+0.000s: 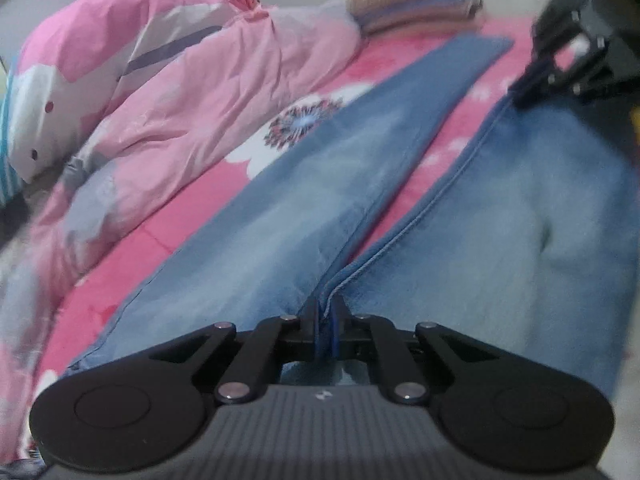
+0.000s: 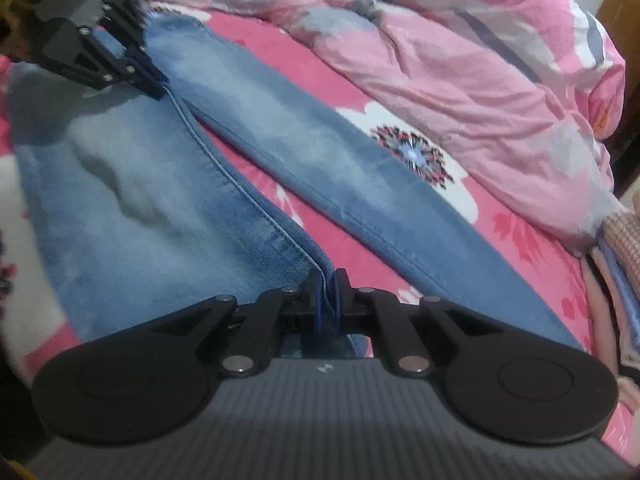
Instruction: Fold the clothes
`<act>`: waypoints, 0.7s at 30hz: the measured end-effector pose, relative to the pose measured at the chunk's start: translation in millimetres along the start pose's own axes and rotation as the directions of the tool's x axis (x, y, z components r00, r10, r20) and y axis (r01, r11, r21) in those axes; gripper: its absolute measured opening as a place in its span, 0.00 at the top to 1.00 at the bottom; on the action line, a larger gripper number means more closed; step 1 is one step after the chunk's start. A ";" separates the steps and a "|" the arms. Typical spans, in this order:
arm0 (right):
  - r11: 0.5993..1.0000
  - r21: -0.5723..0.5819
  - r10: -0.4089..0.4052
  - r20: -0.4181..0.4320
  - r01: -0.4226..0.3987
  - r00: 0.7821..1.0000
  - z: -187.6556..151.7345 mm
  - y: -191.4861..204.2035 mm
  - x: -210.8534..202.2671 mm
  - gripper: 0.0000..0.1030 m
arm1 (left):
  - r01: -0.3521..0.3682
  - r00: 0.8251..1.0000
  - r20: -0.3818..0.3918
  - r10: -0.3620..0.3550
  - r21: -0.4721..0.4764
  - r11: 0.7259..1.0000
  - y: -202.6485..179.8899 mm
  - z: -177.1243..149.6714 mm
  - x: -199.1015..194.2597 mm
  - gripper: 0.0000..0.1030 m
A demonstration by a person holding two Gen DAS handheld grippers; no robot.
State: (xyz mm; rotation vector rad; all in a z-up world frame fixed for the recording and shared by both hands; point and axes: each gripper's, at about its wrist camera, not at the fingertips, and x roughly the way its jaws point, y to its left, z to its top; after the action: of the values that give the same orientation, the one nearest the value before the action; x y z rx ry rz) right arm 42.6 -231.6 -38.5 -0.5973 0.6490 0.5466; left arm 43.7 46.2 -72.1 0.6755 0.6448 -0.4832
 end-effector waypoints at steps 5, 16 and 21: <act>0.993 0.093 -0.069 -0.009 0.069 0.998 -10.2 1.1 16.4 0.74 | -0.076 0.997 -0.023 0.077 0.024 0.997 -15.2 -0.8 7.4 0.85; 0.490 0.868 -0.382 0.128 0.083 0.915 -127.8 -108.6 -143.2 0.43 | -0.058 0.997 0.040 0.070 -0.256 0.965 20.6 44.2 -21.8 0.48; 0.251 0.967 -0.385 0.063 0.039 0.921 -215.7 -126.0 -165.8 0.42 | 0.112 0.990 0.116 -0.085 -0.245 0.963 -17.4 87.9 -21.7 0.43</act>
State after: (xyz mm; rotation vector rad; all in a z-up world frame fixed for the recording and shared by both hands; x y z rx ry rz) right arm -73.3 -507.7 -21.5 0.5981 0.4758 -0.1213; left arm 51.7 -22.9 -11.7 0.3773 0.6292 -0.5156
